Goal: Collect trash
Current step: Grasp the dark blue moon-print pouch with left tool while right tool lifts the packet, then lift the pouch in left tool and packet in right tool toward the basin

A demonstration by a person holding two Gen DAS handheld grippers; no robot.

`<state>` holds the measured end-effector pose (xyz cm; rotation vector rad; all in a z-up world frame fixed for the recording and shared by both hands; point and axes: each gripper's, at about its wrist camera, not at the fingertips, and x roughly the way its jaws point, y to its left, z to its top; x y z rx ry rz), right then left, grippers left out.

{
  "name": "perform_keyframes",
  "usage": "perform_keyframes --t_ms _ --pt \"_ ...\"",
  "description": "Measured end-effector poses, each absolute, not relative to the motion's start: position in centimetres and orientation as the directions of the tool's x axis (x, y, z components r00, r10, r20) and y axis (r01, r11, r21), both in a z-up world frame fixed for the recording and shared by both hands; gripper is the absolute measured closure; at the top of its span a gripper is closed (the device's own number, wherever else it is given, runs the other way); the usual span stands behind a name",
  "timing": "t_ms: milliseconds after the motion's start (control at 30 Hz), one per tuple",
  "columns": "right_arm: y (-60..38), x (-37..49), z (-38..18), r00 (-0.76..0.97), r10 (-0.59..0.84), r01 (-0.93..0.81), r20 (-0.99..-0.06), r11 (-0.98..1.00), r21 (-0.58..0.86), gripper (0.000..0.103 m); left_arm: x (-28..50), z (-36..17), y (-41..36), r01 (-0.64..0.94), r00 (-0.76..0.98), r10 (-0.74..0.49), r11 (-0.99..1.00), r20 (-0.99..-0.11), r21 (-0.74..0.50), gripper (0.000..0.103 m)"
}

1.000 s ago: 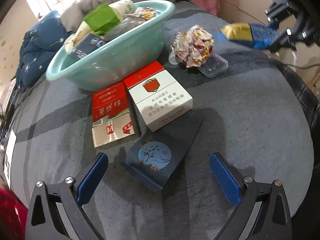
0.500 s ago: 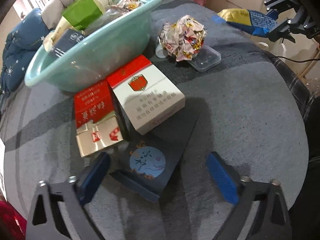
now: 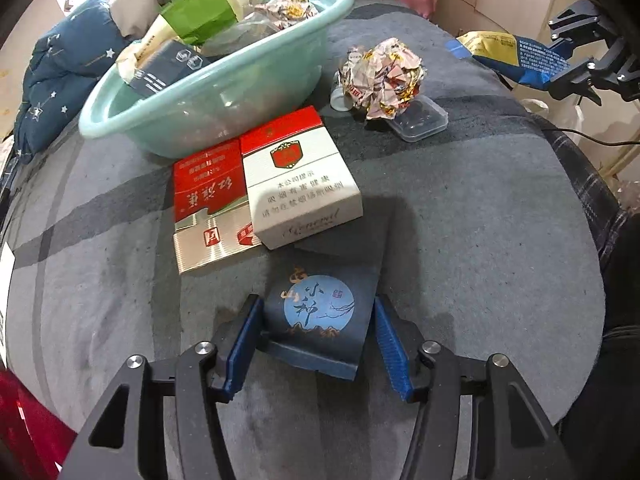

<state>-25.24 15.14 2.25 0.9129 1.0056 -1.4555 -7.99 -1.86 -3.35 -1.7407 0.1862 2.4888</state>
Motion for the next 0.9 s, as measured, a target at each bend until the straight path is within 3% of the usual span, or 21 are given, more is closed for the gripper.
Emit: perform_keyframes --t_ms 900 --pt "16.1 -23.8 4.3 -0.156 -0.340 0.987 -0.927 -0.026 -0.157 0.072 -5.7 1.8 1.5 -0.097 -0.392 -0.041 -0.992 -0.919 0.085 0.043"
